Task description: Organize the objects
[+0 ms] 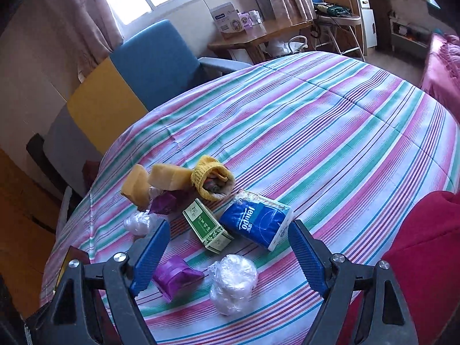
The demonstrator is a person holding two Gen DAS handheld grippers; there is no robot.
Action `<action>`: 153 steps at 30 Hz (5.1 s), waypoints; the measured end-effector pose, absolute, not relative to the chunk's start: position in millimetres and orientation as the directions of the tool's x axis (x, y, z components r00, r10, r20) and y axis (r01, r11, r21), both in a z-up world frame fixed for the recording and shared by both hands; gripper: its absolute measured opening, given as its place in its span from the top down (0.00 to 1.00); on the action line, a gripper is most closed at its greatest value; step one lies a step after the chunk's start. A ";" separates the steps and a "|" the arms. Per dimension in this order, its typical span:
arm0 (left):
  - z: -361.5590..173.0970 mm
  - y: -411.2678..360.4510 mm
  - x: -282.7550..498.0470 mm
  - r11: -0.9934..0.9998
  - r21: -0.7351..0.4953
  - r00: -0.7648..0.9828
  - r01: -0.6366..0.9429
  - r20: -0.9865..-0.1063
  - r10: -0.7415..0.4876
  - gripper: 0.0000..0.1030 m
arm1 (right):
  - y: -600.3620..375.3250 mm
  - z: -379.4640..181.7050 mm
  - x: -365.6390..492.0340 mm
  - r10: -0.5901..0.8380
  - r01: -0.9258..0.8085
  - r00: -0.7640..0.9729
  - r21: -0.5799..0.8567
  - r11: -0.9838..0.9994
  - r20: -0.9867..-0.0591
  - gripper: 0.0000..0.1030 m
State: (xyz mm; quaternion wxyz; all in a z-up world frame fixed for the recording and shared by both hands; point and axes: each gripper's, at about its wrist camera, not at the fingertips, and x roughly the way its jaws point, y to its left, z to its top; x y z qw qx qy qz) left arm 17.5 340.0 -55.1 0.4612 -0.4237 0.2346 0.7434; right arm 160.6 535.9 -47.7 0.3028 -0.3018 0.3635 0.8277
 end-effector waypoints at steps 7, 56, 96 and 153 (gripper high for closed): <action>-78.1 397.1 21.7 -0.359 -0.011 -0.157 -0.933 -0.887 0.435 0.44 | 540.9 -51.6 161.6 0.251 -0.702 -0.659 0.460 -0.544 -0.709 0.17; -21.8 146.4 -14.7 -0.690 -0.281 -0.279 -0.667 -0.765 0.581 0.70 | 505.7 -119.2 89.2 0.082 -0.615 -0.203 0.062 -0.786 -0.976 0.65; -103.1 -1.2 -34.6 -0.894 -0.122 -0.353 -0.431 -0.889 0.291 0.68 | 496.3 -108.8 87.0 0.073 -0.582 -0.283 0.111 -0.805 -0.956 0.65; -56.9 -82.6 -30.7 -0.955 -0.251 -0.583 -0.161 -0.756 0.297 0.63 | 86.4 -115.7 -41.6 -0.316 0.344 -0.263 0.218 -0.914 -0.912 0.46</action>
